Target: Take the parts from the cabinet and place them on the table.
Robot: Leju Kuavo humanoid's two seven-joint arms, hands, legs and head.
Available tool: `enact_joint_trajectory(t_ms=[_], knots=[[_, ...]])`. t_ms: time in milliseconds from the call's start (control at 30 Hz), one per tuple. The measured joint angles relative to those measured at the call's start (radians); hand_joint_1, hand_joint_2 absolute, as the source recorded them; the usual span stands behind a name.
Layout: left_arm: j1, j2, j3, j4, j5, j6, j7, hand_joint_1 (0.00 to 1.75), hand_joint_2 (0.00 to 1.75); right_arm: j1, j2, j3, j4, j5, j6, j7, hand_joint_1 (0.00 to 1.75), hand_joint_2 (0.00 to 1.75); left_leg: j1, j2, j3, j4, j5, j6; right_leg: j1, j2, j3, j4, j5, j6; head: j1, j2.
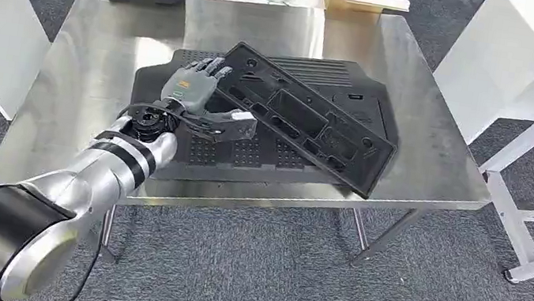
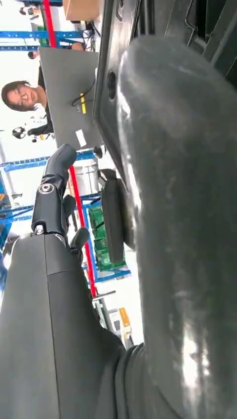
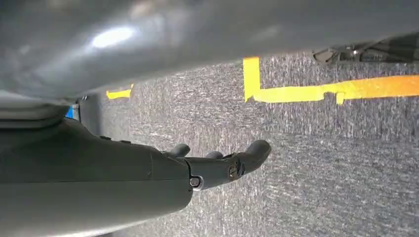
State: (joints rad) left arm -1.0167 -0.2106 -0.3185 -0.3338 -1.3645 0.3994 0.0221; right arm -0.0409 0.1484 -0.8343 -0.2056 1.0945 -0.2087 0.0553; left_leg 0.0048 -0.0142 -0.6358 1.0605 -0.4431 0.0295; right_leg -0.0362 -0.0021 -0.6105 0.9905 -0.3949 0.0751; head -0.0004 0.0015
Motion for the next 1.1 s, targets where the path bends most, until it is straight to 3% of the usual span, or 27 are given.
enact_joint_trajectory(t_ms=[33,67,100,167,200,233,267,367,400,433,500,533,567,633,700,733,767,800,867,900,933,1033,1067,1100], knots=[[0.0,0.0,0.0,-0.001,0.0,0.0,0.0,0.0,0.0,0.0,0.0,0.0,0.0,0.0,0.0,0.0,0.0,0.0,0.008,0.002,0.004,-0.011,0.008,0.01,0.003,0.0,-0.001,0.002,0.0,0.005,0.0,0.0],[-0.001,-0.002,0.0,-0.002,0.0,0.0,0.0,0.0,0.0,0.0,0.0,0.0,0.0,0.0,0.0,0.0,0.0,0.0,0.012,0.007,0.007,-0.019,0.014,0.017,0.001,0.001,-0.014,0.019,-0.012,0.003,0.001,0.0],[-0.003,-0.003,0.0,-0.004,0.0,0.001,0.0,0.0,0.0,0.0,0.0,0.0,0.0,0.0,0.0,0.0,0.0,0.0,0.014,0.007,0.006,-0.021,0.018,0.023,0.003,0.001,-0.039,0.068,-0.045,-0.007,0.002,0.0],[0.0,-0.004,0.0,-0.004,0.0,0.002,0.0,0.0,0.0,0.0,-0.001,-0.001,0.0,0.0,0.0,0.0,0.0,0.0,0.014,0.009,0.002,-0.021,0.019,0.024,0.003,0.001,-0.114,0.24,-0.12,-0.017,0.008,0.0],[0.004,-0.004,0.0,-0.004,0.0,0.002,0.0,0.0,0.0,0.001,-0.001,-0.002,0.0,0.0,0.0,0.0,0.0,0.0,0.014,0.01,0.0,-0.021,0.021,0.021,0.003,0.001,-0.148,0.316,-0.146,-0.017,0.008,0.0],[0.006,-0.004,0.0,-0.004,0.0,0.001,0.0,0.0,0.0,0.001,-0.001,-0.002,0.0,0.0,0.0,0.0,0.0,0.0,0.014,0.01,-0.002,-0.021,0.022,0.019,0.003,0.001,-0.159,0.341,-0.15,-0.012,0.008,0.0],[0.008,-0.004,0.0,-0.004,0.0,0.001,0.0,0.0,0.0,0.001,-0.001,-0.003,0.0,0.0,0.0,0.0,0.0,0.0,0.016,0.01,-0.003,-0.021,0.023,0.016,0.001,0.001,-0.143,0.314,-0.139,-0.005,0.008,0.0],[0.005,-0.004,0.0,-0.004,0.0,0.002,0.0,0.0,0.0,0.0,-0.003,-0.004,0.0,0.0,-0.001,0.0,0.0,0.0,0.024,0.009,-0.003,-0.019,0.026,-0.005,-0.008,-0.002,0.015,0.04,-0.05,0.021,0.009,0.0],[0.004,-0.004,0.0,-0.006,0.0,0.002,0.0,0.0,0.0,-0.002,0.002,-0.004,0.0,0.0,0.0,0.0,0.0,0.0,0.015,0.008,-0.005,-0.02,0.027,-0.017,-0.001,-0.002,0.018,0.027,-0.051,0.016,0.011,0.0],[0.002,-0.004,0.0,-0.006,0.0,0.003,0.0,0.0,0.0,-0.001,0.001,-0.005,0.0,0.0,0.0,0.0,0.0,0.0,0.016,0.008,-0.006,-0.02,0.029,-0.024,0.005,0.004,0.022,0.022,-0.044,0.002,0.009,0.0],[0.002,-0.005,0.0,-0.006,0.0,0.009,0.0,0.0,0.0,-0.001,0.0,-0.006,0.0,0.0,0.0,0.0,0.0,0.0,0.017,0.008,-0.003,-0.031,0.039,-0.038,0.009,0.005,0.016,0.028,-0.04,-0.008,0.006,0.0],[0.003,-0.005,0.001,-0.006,0.0,0.013,0.0,0.0,0.0,-0.001,0.0,-0.006,0.0,0.0,0.0,0.0,0.0,0.0,0.02,0.009,-0.003,-0.033,0.041,-0.042,0.009,0.005,0.016,0.026,-0.036,-0.015,0.006,0.0],[0.003,-0.005,0.002,-0.006,-0.001,0.021,0.0,0.0,0.0,0.0,-0.001,-0.006,0.0,0.002,0.0,0.0,0.0,0.0,0.026,0.01,-0.008,-0.024,0.029,-0.045,-0.005,0.004,0.017,0.021,-0.03,-0.027,0.004,0.0],[0.002,-0.004,0.008,-0.006,-0.003,0.033,0.0,0.0,0.0,0.0,-0.001,-0.007,0.0,0.003,0.0,0.0,0.0,0.0,0.025,0.011,-0.049,0.081,-0.051,-0.047,0.002,0.004,0.015,0.021,-0.027,-0.042,0.002,0.0],[0.008,-0.003,0.012,-0.005,-0.006,0.042,0.0,0.0,0.0,0.0,0.0,-0.007,0.0,0.006,0.0,0.0,0.0,0.0,0.024,0.01,-0.119,0.255,-0.133,-0.05,0.009,0.003,0.01,0.022,-0.023,-0.049,0.002,0.0],[0.013,-0.003,0.013,-0.005,-0.007,0.045,0.0,0.0,0.0,0.0,0.0,-0.007,0.0,0.006,0.0,0.0,0.0,0.0,0.024,0.01,-0.133,0.294,-0.141,-0.049,0.012,0.003,0.007,0.023,-0.021,-0.051,0.001,0.0],[0.017,-0.002,0.015,-0.005,-0.007,0.05,0.0,0.0,0.0,0.0,0.0,-0.007,0.0,0.007,-0.001,0.0,0.0,0.0,0.024,0.01,-0.121,0.28,-0.127,-0.046,0.013,0.004,0.006,0.023,-0.021,-0.053,0.001,0.0],[0.019,-0.002,0.016,-0.005,-0.007,0.051,0.0,0.0,0.0,0.001,0.0,-0.008,0.0,0.008,0.0,0.0,0.0,0.0,0.024,0.01,-0.088,0.227,-0.097,-0.043,0.013,0.004,0.006,0.024,-0.02,-0.052,0.001,0.0],[0.015,-0.002,0.017,-0.005,-0.007,0.053,0.0,0.0,0.0,0.001,0.001,-0.008,0.0,0.009,0.0,0.0,0.0,0.0,0.024,0.011,0.017,0.049,-0.022,-0.035,0.014,0.006,0.006,0.029,-0.02,-0.051,0.001,0.0],[0.012,-0.001,0.017,-0.005,-0.007,0.054,0.0,0.0,0.0,0.001,0.001,-0.008,0.0,0.009,0.0,0.0,0.0,0.0,0.022,0.009,0.045,0.0,-0.031,-0.033,0.017,0.005,0.002,0.031,-0.02,-0.049,0.002,0.0],[0.011,-0.002,0.017,-0.005,-0.007,0.054,0.0,0.0,0.0,-0.001,0.001,-0.008,0.0,0.01,-0.001,0.0,0.0,0.0,0.017,0.007,0.04,-0.006,-0.021,-0.03,0.024,0.005,-0.004,0.035,-0.016,-0.044,0.003,0.0],[0.014,0.0,0.018,-0.005,-0.008,0.053,0.001,0.0,0.0,0.001,0.001,-0.008,0.0,0.01,-0.001,0.002,0.0,0.0,0.009,0.005,0.03,-0.01,-0.006,-0.009,0.021,0.004,-0.008,0.026,-0.001,-0.021,0.002,0.0],[0.011,-0.001,0.018,-0.005,-0.008,0.053,0.001,0.0,0.0,0.001,0.001,-0.008,0.0,0.01,-0.001,0.003,0.0,0.0,0.016,0.01,0.026,-0.016,0.005,-0.001,0.016,0.004,-0.022,0.038,-0.016,-0.02,0.002,0.0],[0.009,-0.003,0.018,-0.005,-0.008,0.052,0.001,0.0,0.0,0.0,0.001,-0.008,0.0,0.011,-0.002,0.004,0.0,0.0,0.016,0.009,0.017,-0.016,0.013,0.009,0.018,0.004,-0.041,0.075,-0.055,-0.027,0.004,0.0]])
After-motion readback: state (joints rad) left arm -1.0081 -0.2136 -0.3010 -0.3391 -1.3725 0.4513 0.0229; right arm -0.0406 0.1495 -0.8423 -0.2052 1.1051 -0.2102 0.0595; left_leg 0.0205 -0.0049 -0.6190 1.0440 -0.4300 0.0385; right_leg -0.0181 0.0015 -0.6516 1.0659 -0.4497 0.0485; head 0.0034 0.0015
